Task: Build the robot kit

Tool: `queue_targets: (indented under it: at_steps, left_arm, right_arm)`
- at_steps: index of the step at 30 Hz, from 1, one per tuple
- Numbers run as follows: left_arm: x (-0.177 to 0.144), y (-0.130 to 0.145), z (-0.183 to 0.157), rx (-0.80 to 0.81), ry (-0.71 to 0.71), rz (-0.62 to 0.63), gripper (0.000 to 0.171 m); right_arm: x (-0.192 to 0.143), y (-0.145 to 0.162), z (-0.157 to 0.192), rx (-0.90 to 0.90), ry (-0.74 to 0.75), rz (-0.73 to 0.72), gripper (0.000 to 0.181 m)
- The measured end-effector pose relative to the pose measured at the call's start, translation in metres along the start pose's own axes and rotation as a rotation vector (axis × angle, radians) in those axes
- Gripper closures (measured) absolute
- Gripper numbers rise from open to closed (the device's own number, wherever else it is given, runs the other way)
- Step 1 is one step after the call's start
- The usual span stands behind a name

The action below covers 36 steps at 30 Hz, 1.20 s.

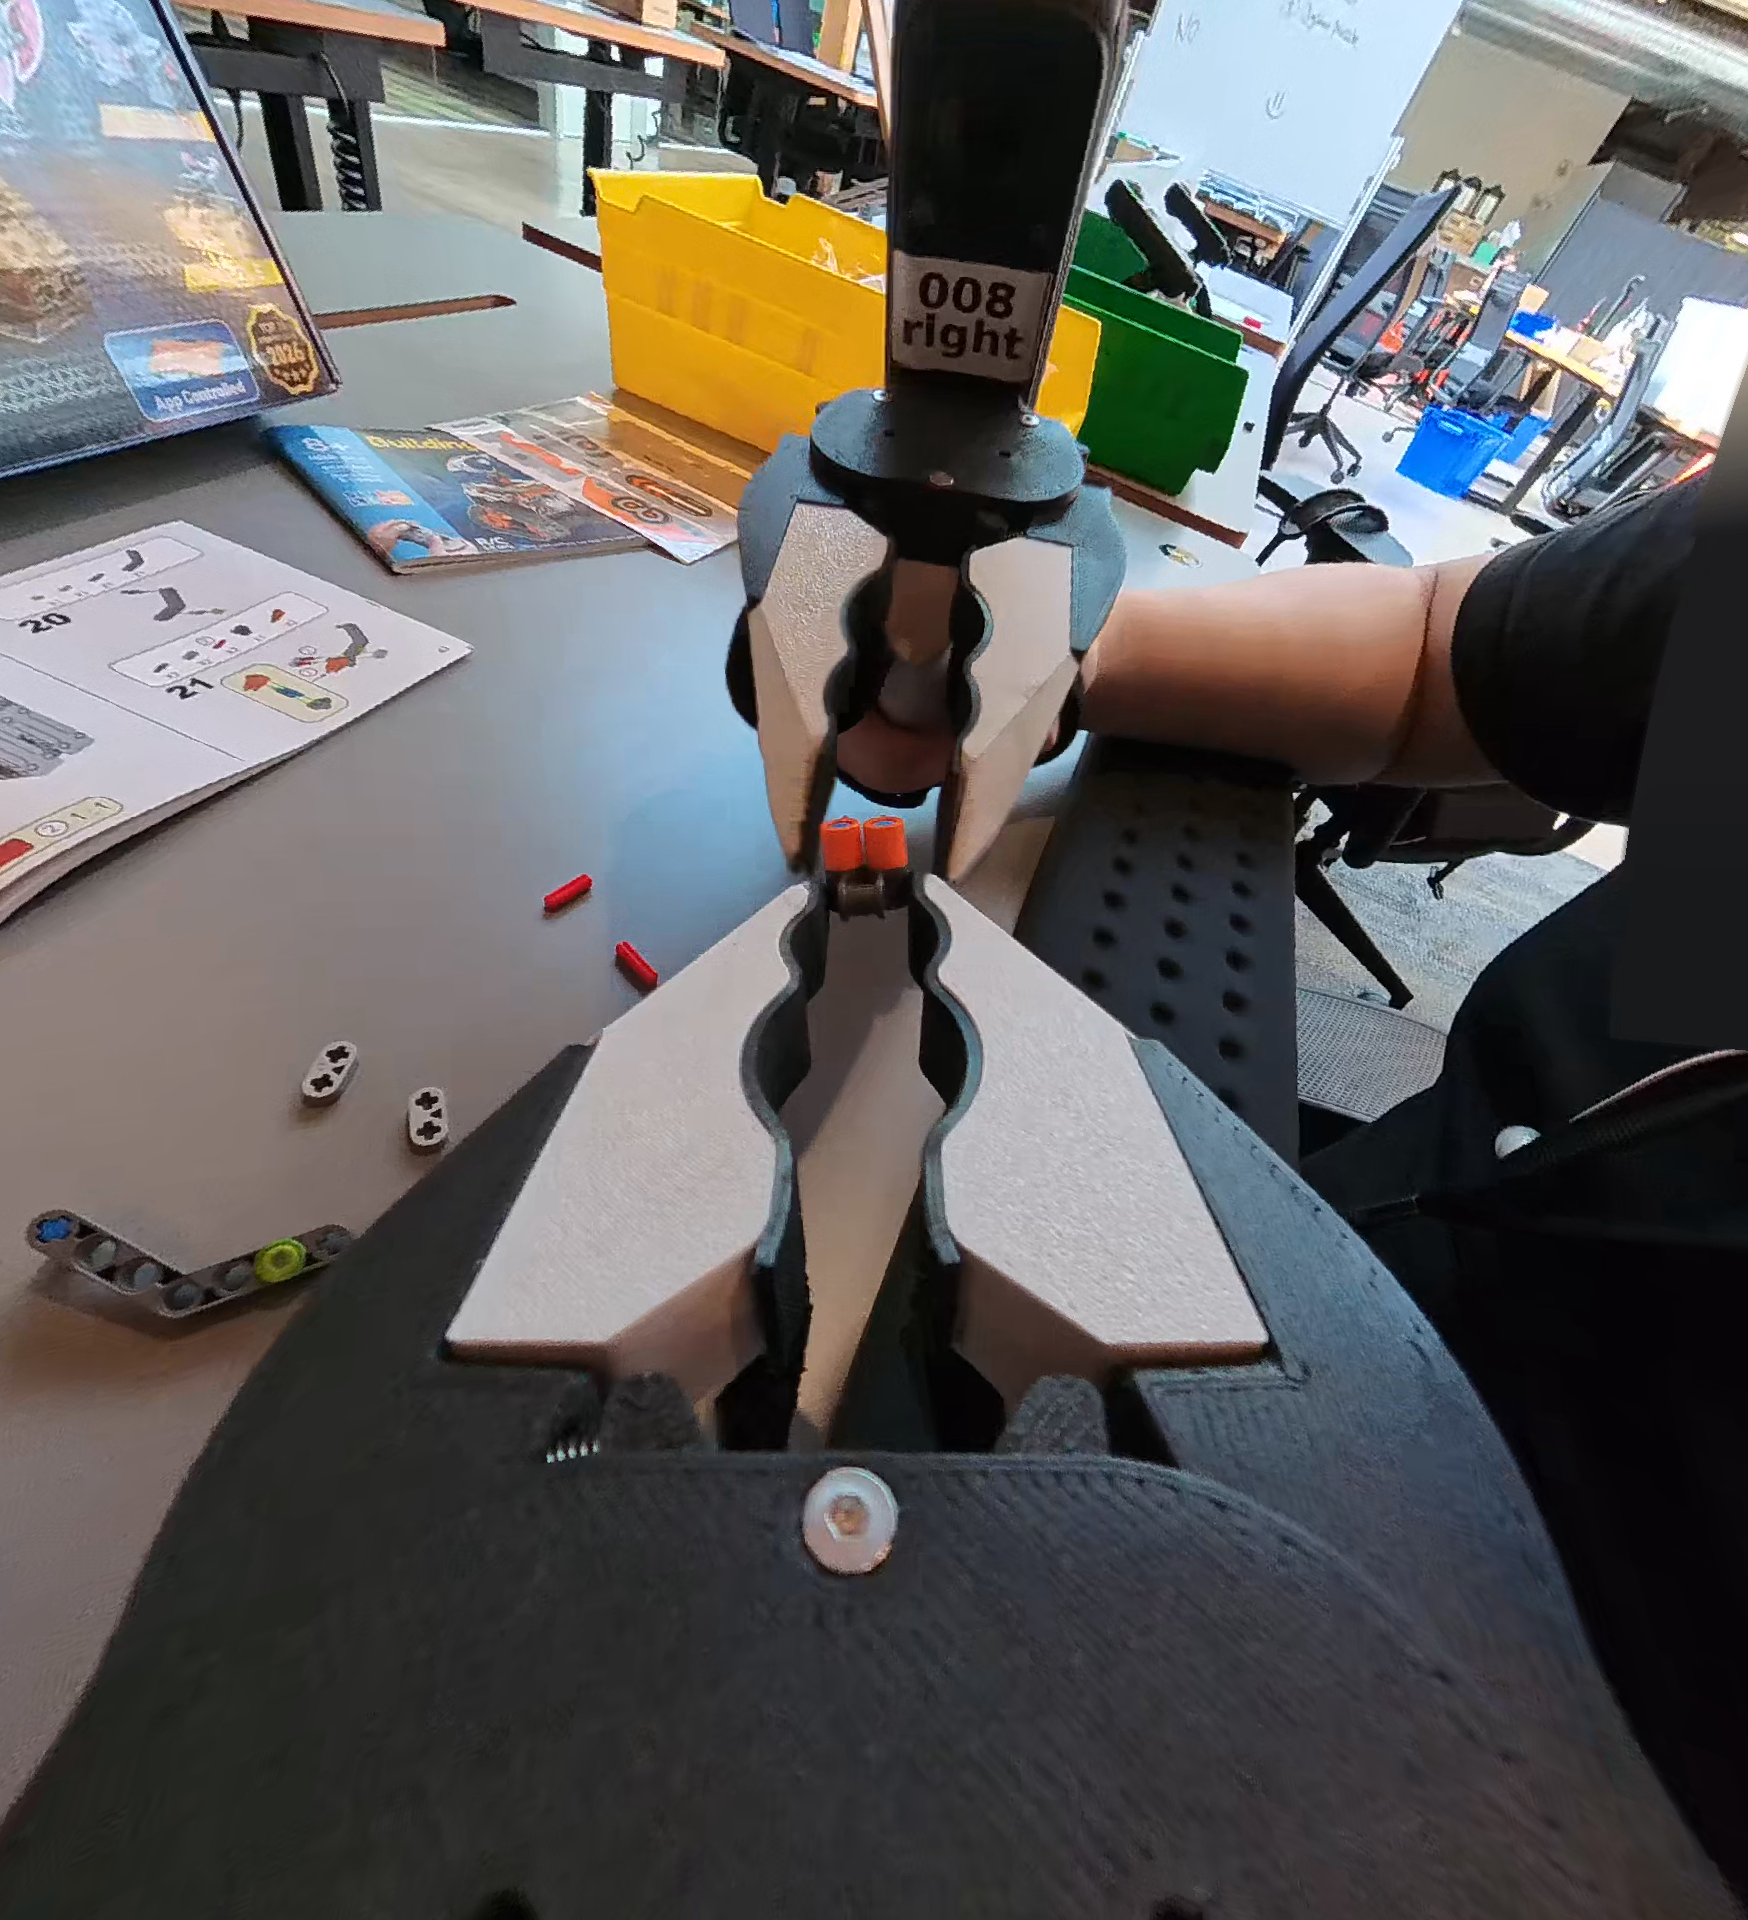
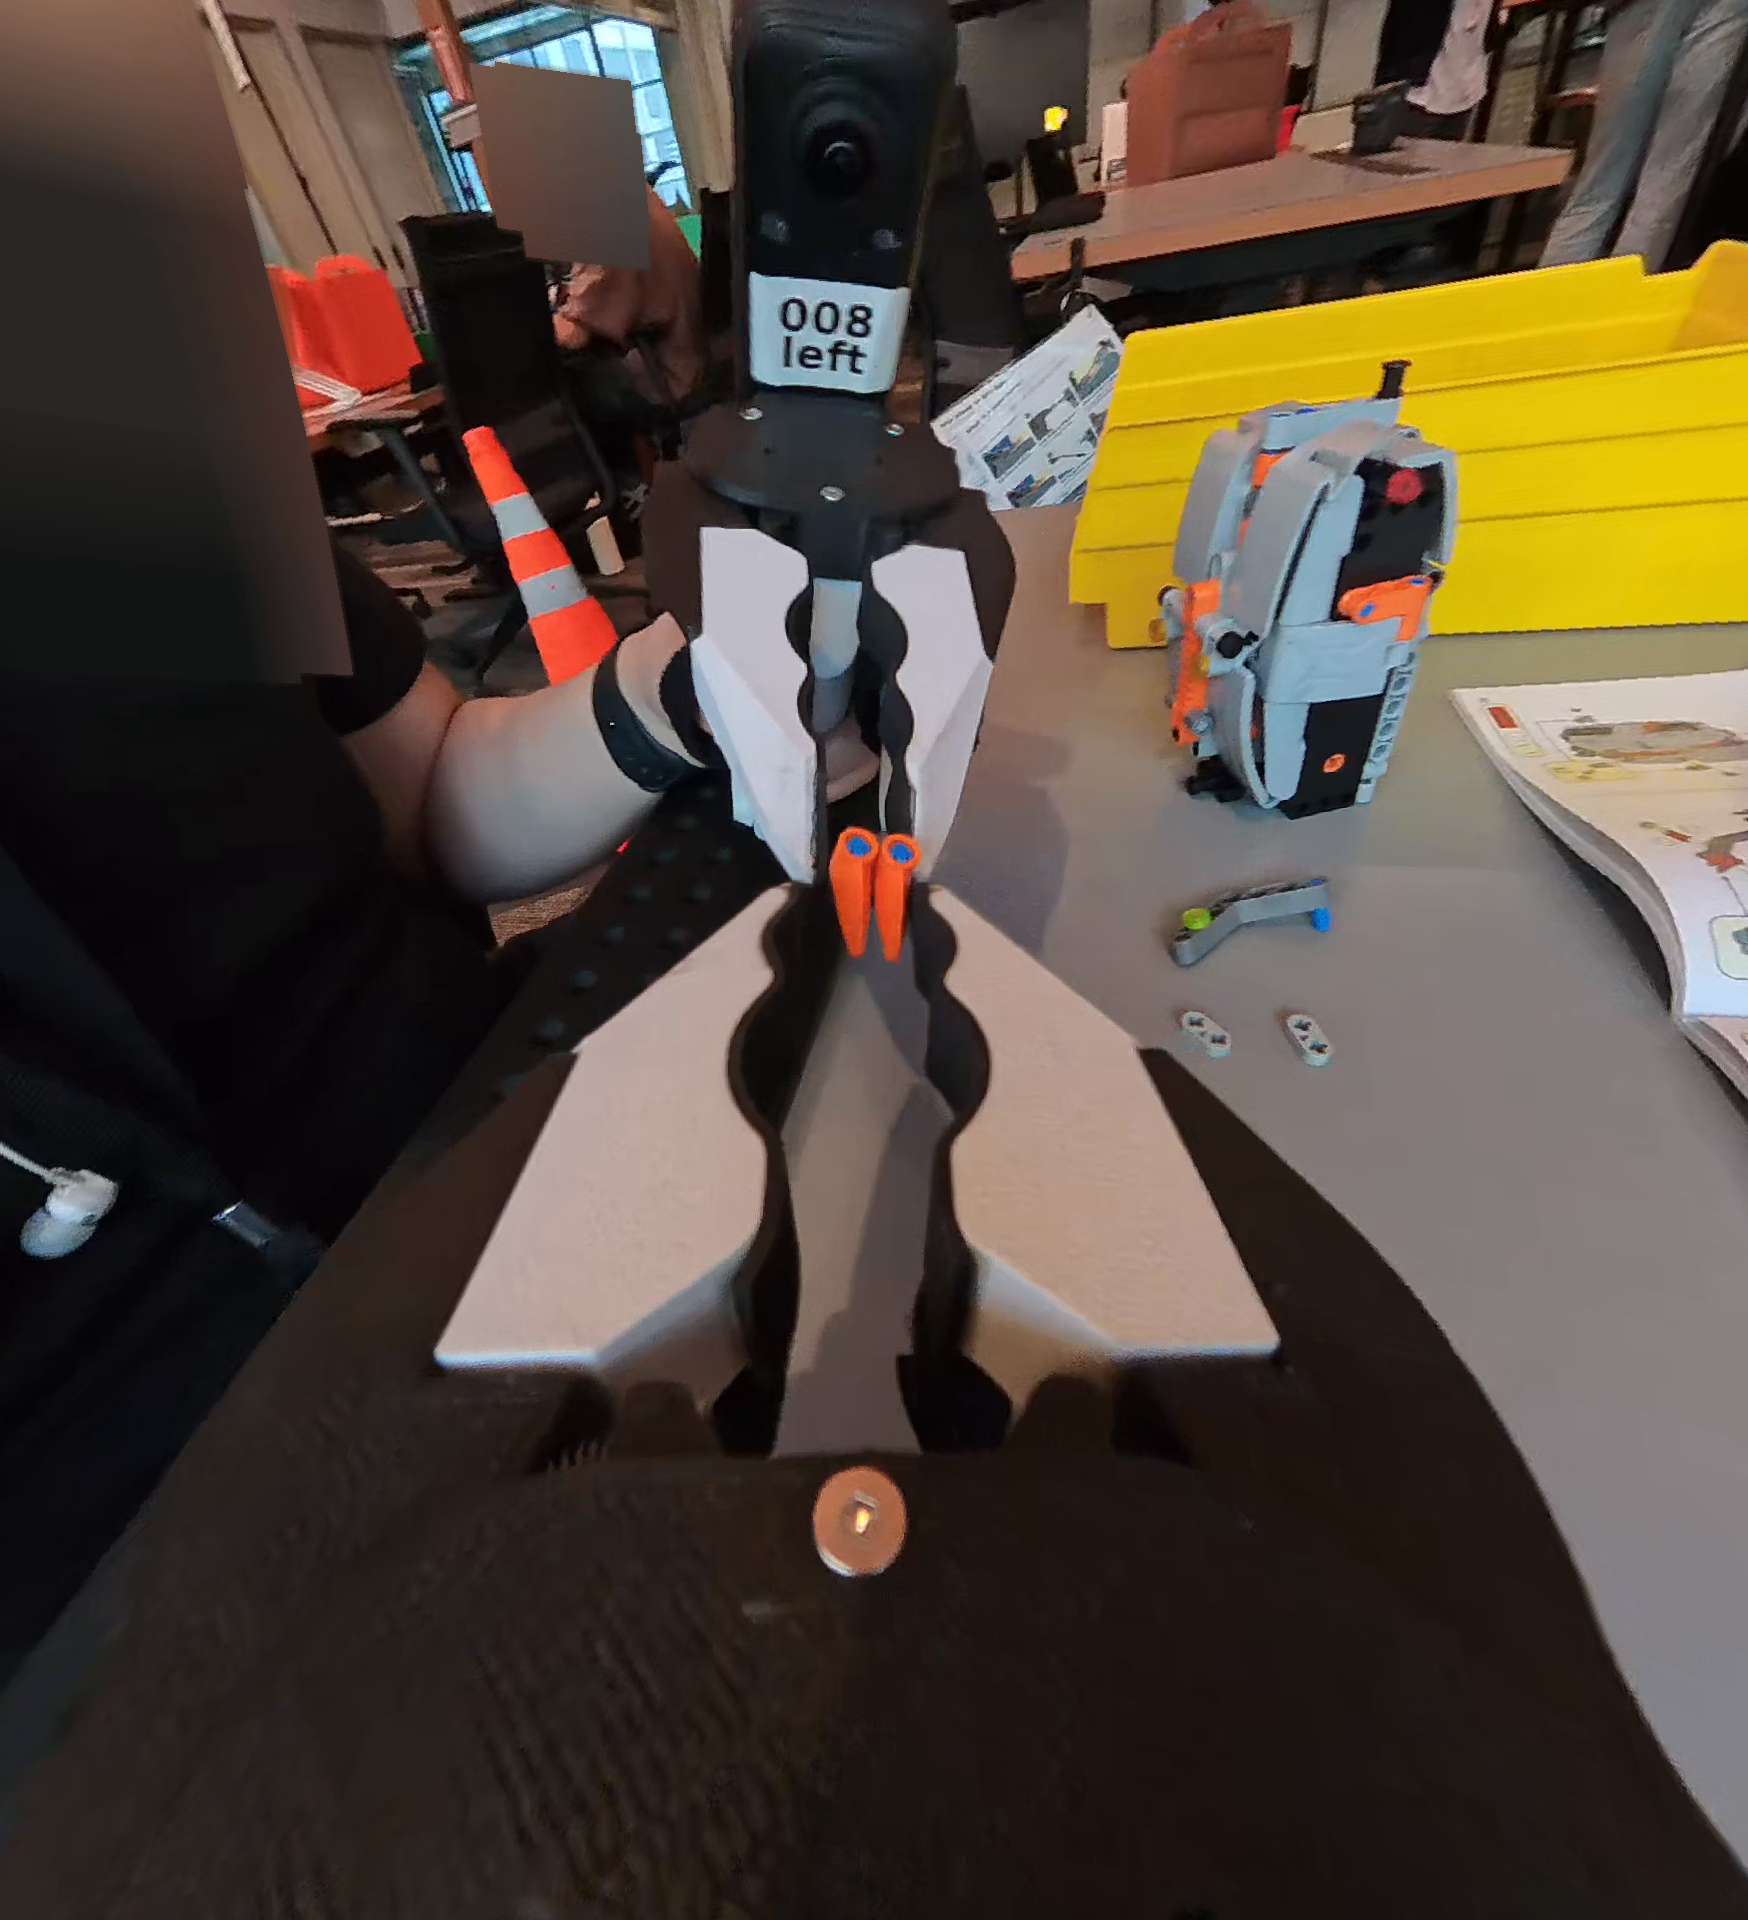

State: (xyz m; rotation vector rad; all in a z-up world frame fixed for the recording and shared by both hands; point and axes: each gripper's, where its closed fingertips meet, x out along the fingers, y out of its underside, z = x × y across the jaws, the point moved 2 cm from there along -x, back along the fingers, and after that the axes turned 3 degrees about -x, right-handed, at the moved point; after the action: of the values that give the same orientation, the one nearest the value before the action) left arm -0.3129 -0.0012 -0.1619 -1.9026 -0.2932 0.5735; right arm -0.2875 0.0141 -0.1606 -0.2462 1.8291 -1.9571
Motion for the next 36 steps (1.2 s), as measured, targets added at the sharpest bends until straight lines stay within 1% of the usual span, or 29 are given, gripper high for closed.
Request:
queue_targets:
  at_steps: [1, 2, 8, 9, 13, 16, 17, 19, 20, 22, 23, 24, 26, 31, 36]
  left_arm:
    - [0.0, 0.0, -0.002, -0.001, 0.013, 0.003, 0.158]
    - [0.0, 0.0, -0.003, -0.002, 0.024, 0.001, 0.158]
    - [0.0, 0.001, -0.003, -0.003, 0.026, 0.003, 0.158]
    - [0.0, 0.001, -0.003, -0.004, 0.025, 0.003, 0.158]
    - [0.001, 0.002, -0.003, -0.007, 0.028, 0.01, 0.158]
    - [0.0, -0.001, -0.002, -0.01, 0.028, -0.015, 0.158]
    - [-0.001, -0.004, 0.0, -0.015, 0.016, -0.033, 0.155]
    - [-0.005, -0.009, 0.007, -0.046, -0.016, -0.081, 0.134]
    - [-0.007, -0.011, 0.011, -0.068, -0.022, -0.103, 0.13]
    - [-0.011, -0.014, 0.014, -0.116, -0.013, -0.138, 0.133]
    - [-0.013, -0.015, 0.015, -0.139, 0.001, -0.152, 0.137]
    - [-0.014, -0.016, 0.015, -0.16, 0.019, -0.163, 0.141]
    - [-0.016, -0.018, 0.014, -0.191, 0.049, -0.182, 0.143]
    - [-0.015, -0.017, 0.01, -0.197, 0.072, -0.182, 0.145]
    - [-0.014, -0.017, 0.008, -0.191, 0.078, -0.184, 0.146]
  right_arm:
    - [0.0, -0.001, 0.001, -0.004, -0.002, -0.003, 0.168]
    - [0.0, -0.001, 0.001, -0.007, -0.002, -0.004, 0.168]
    - [0.0, 0.0, 0.0, -0.012, 0.006, 0.003, 0.166]
    - [0.0, 0.0, 0.001, -0.009, 0.001, 0.006, 0.168]
    - [-0.001, 0.001, 0.0, -0.015, 0.011, 0.031, 0.168]
    - [-0.002, -0.002, -0.002, 0.003, 0.026, 0.026, 0.168]
    - [-0.005, -0.002, -0.008, 0.005, 0.063, 0.027, 0.168]
    - [-0.014, -0.003, -0.025, 0.005, 0.172, 0.03, 0.168]
    - [-0.022, -0.002, -0.036, 0.011, 0.232, 0.031, 0.168]
    - [-0.037, 0.002, -0.053, 0.059, 0.301, 0.048, 0.168]
    - [-0.044, 0.006, -0.061, 0.099, 0.321, 0.052, 0.168]
    - [-0.051, 0.009, -0.068, 0.141, 0.338, 0.048, 0.168]
    - [-0.06, 0.014, -0.078, 0.219, 0.337, 0.025, 0.168]
    - [-0.068, 0.011, -0.084, 0.35, 0.29, -0.065, 0.168]
    - [-0.066, 0.011, -0.082, 0.338, 0.283, -0.057, 0.168]
